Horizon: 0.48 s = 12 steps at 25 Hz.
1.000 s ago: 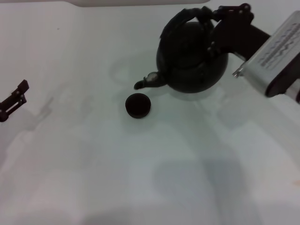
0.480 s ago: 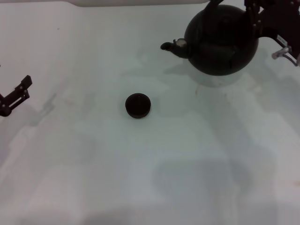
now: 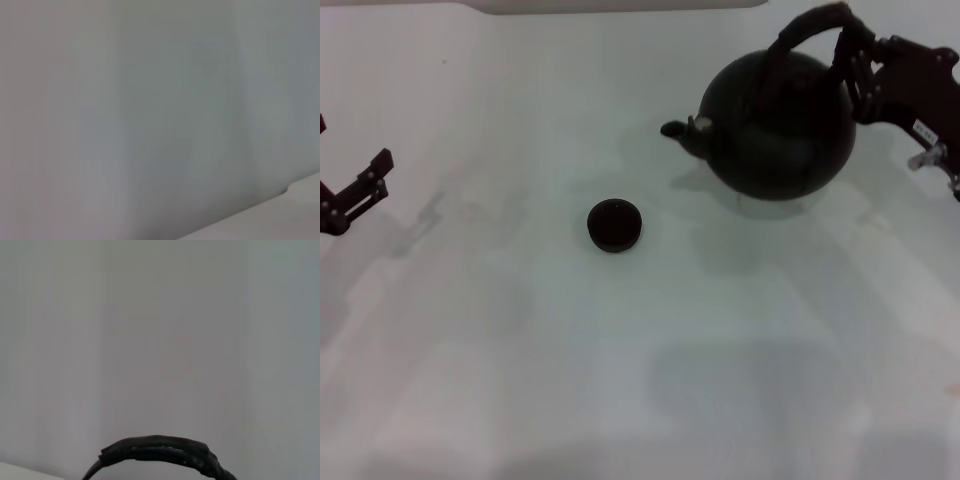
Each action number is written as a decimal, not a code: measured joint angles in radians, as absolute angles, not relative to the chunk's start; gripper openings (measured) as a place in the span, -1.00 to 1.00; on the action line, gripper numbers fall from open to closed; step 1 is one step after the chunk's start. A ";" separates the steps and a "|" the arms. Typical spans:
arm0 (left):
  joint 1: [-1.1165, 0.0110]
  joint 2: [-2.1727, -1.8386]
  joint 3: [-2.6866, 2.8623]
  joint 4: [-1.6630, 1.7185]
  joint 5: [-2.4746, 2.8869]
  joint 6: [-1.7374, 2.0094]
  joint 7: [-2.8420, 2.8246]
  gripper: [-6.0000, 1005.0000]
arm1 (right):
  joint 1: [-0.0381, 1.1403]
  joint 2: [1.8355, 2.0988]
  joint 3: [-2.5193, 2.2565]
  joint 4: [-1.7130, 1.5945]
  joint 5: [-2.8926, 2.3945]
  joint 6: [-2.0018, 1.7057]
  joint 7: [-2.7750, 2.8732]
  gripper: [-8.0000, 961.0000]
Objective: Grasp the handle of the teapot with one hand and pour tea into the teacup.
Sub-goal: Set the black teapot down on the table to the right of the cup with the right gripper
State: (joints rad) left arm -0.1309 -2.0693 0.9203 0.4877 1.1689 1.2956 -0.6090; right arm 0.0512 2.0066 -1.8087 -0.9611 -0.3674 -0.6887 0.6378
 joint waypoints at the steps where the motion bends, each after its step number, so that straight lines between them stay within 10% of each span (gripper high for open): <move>1: -0.132 -2.069 0.920 0.488 1.169 1.295 -0.609 0.71 | 0.053 2.007 -1.809 -0.947 -0.367 -0.706 0.636 -0.77; 12: -0.134 -2.070 0.920 0.488 1.167 1.293 -0.609 0.71 | 0.088 2.010 -1.799 -0.832 -0.373 -0.804 0.599 -0.77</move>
